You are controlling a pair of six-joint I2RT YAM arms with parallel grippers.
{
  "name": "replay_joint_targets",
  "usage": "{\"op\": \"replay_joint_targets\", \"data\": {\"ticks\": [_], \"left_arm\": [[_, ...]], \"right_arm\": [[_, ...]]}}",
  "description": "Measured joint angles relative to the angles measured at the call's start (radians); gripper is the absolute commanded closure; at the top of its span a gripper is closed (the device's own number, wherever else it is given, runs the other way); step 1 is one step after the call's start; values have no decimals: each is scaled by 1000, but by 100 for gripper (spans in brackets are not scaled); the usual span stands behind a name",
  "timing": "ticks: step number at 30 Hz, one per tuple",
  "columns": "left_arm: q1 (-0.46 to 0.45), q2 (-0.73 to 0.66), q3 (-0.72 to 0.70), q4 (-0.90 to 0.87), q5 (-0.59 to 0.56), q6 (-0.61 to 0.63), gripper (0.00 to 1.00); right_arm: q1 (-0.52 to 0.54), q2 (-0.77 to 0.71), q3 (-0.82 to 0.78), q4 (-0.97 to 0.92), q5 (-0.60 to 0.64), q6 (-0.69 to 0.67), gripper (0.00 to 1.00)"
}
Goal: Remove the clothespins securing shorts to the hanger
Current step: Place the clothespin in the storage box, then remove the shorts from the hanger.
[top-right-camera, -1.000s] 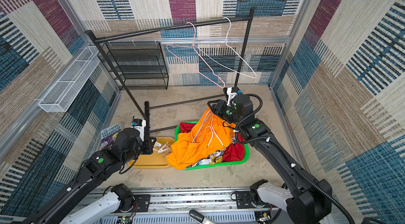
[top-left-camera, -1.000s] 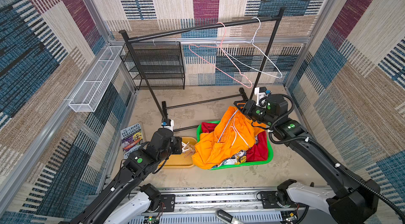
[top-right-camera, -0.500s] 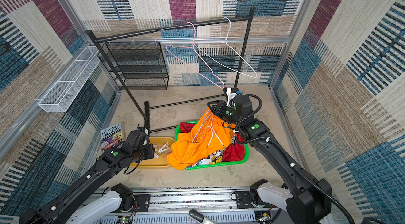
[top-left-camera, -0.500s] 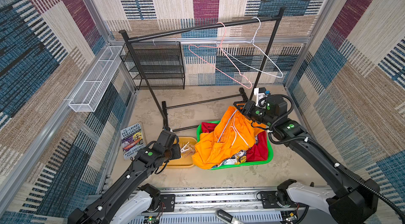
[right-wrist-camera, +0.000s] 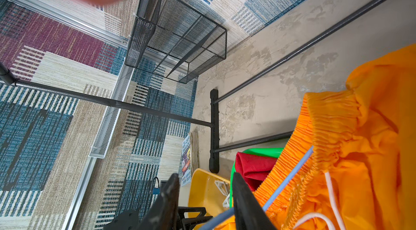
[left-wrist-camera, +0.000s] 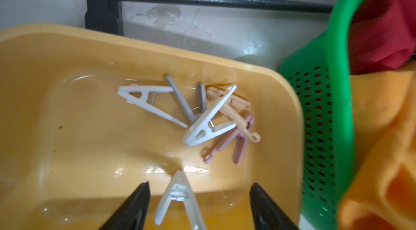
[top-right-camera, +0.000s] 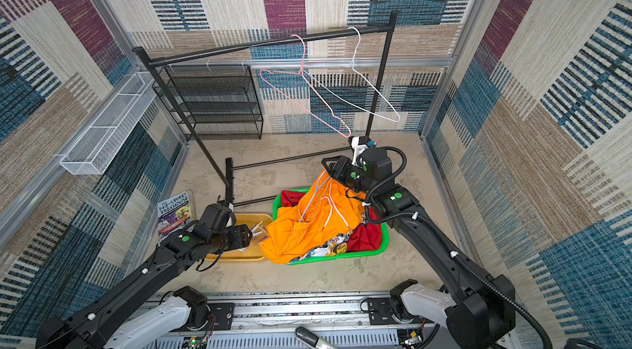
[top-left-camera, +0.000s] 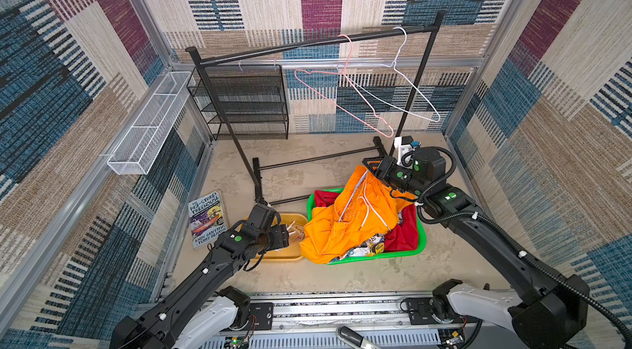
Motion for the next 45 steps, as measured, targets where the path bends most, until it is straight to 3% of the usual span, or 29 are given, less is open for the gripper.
{"op": "replay_joint_targets", "data": {"ticks": [15, 26, 32, 35, 40, 45], "left_arm": [[-63, 39, 164, 54, 136, 136, 13], [-216, 31, 169, 160, 236, 192, 14], [-309, 95, 212, 235, 258, 251, 15], [-330, 149, 241, 266, 259, 284, 18], [-346, 259, 317, 290, 231, 340, 32], [-358, 361, 389, 292, 199, 396, 40]], "right_arm": [[10, 0, -13, 14, 13, -9, 59], [12, -28, -32, 2, 53, -21, 59], [13, -30, -32, 0, 54, -29, 59], [14, -29, -32, 0, 53, -29, 59], [16, -29, -32, 0, 53, -32, 59], [17, -30, -29, -4, 53, -32, 59]]}}
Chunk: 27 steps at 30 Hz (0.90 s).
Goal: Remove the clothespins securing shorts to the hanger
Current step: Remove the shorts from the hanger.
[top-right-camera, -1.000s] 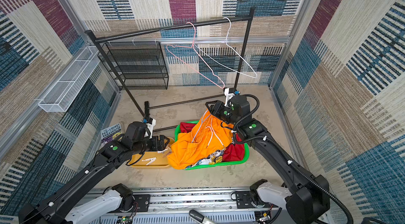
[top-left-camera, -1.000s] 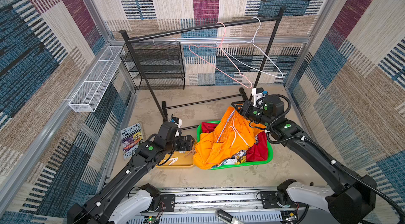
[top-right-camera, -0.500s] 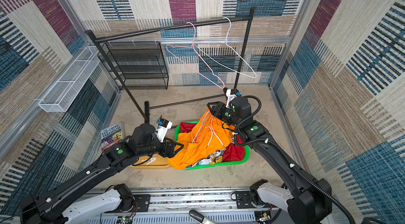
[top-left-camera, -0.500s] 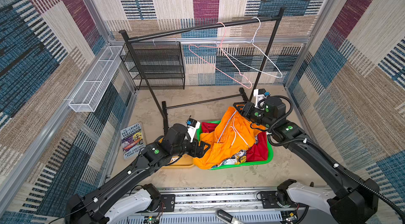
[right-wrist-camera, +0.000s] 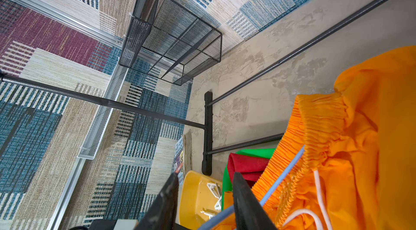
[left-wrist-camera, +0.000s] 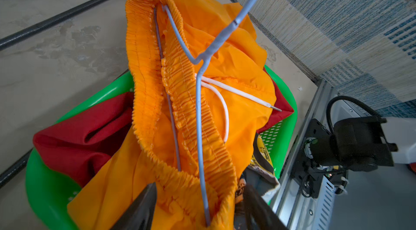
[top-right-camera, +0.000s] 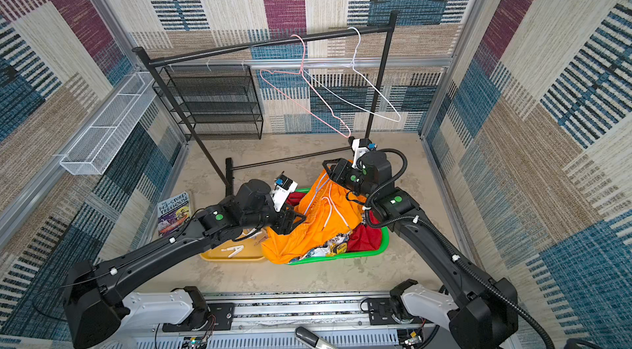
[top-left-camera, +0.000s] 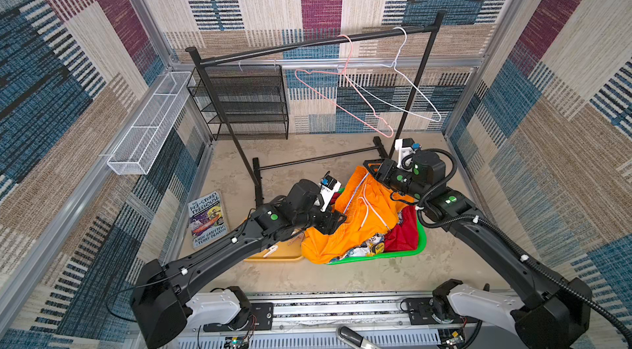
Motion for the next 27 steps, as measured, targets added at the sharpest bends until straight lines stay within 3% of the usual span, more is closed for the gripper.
{"op": "replay_joint_targets", "data": {"ticks": [7, 15, 22, 27], "left_arm": [[-32, 76, 49, 0, -46, 44, 48], [-87, 148, 87, 0, -130, 61, 81], [-99, 156, 88, 0, -228, 58, 100], [-100, 156, 91, -2, -237, 59, 100]], "right_arm": [[1, -1, 3, -6, 0, -1, 59], [2, -5, 1, -7, 1, -1, 59], [2, -11, -2, -16, 11, -4, 58], [2, -13, -5, -23, 23, -5, 57]]}}
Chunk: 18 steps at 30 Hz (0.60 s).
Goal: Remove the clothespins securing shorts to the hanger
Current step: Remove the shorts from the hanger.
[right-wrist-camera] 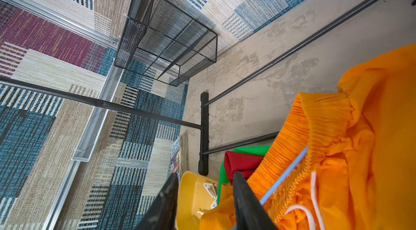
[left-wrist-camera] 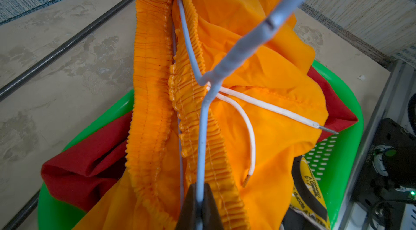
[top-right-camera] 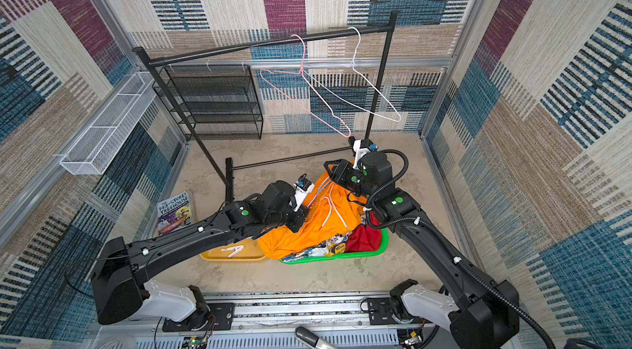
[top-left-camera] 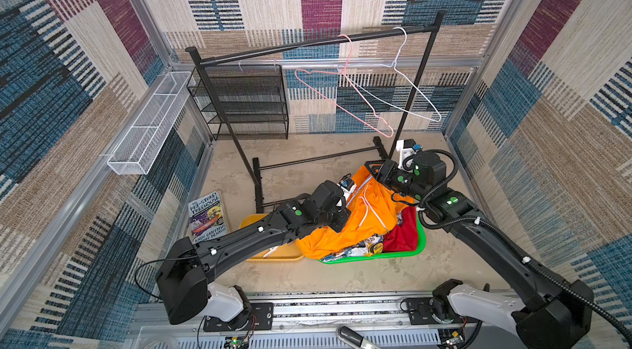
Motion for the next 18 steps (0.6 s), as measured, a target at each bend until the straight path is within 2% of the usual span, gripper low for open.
{"op": "replay_joint_targets", "data": {"ticks": [3, 6, 11, 18], "left_arm": [[0, -2, 2, -2, 0, 0, 100], [-1, -17, 2, -1, 5, 0, 100], [-2, -47, -10, 12, 13, -2, 100], [-2, -70, -39, 46, 36, -6, 100]], "right_arm": [[0, -5, -2, -8, 8, -3, 52], [0, -25, 3, -40, 18, -19, 44], [2, -105, 17, -120, 114, -74, 29], [2, -224, 14, -191, 254, -148, 24]]}}
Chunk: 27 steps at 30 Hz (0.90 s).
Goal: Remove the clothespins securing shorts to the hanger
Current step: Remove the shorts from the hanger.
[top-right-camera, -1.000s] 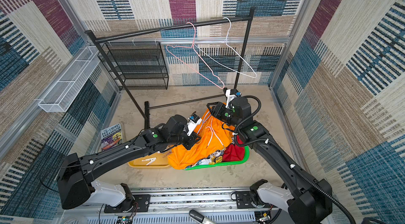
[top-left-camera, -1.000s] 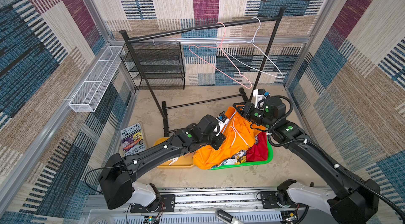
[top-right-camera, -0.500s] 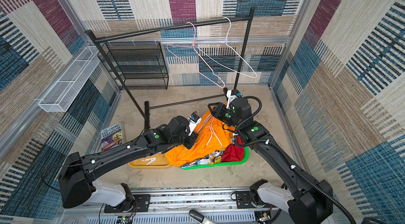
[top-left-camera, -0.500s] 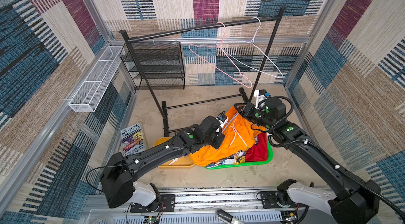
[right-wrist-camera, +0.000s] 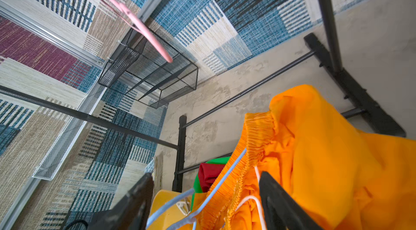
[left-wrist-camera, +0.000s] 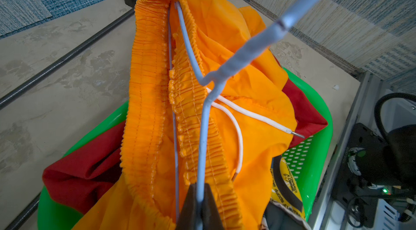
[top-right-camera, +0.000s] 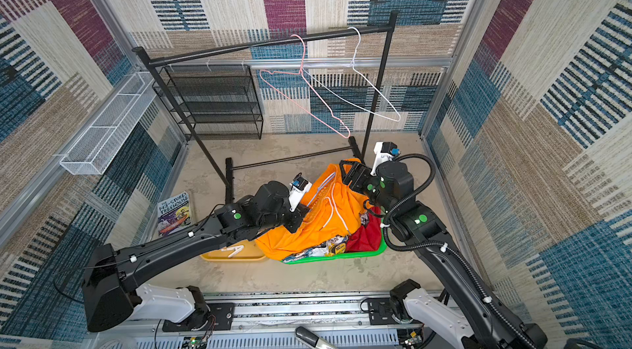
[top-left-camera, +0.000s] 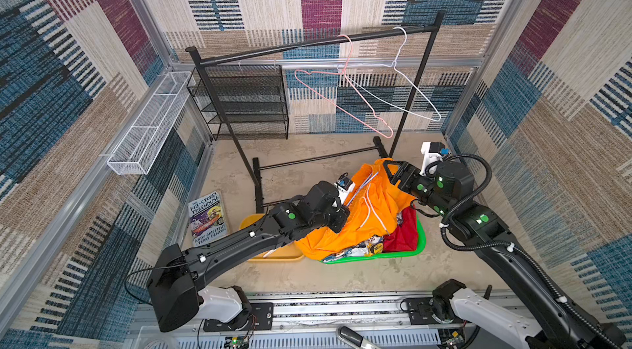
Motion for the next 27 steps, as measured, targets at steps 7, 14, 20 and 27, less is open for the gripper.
{"op": "replay_joint_targets", "data": {"ticks": [7, 14, 20, 27], "left_arm": [[0, -33, -18, 13, 26, -3, 100], [-2, -70, -32, 45, 63, -3, 100], [-8, -72, -32, 53, 81, -11, 100], [-13, -65, -31, 58, 88, -14, 100]], "right_arm": [[-27, 17, -19, -48, 77, -60, 26], [-69, 80, -90, -39, -2, -129, 32], [-69, 137, -61, 8, -59, -198, 35], [-70, 171, -56, 35, -80, -239, 38]]}}
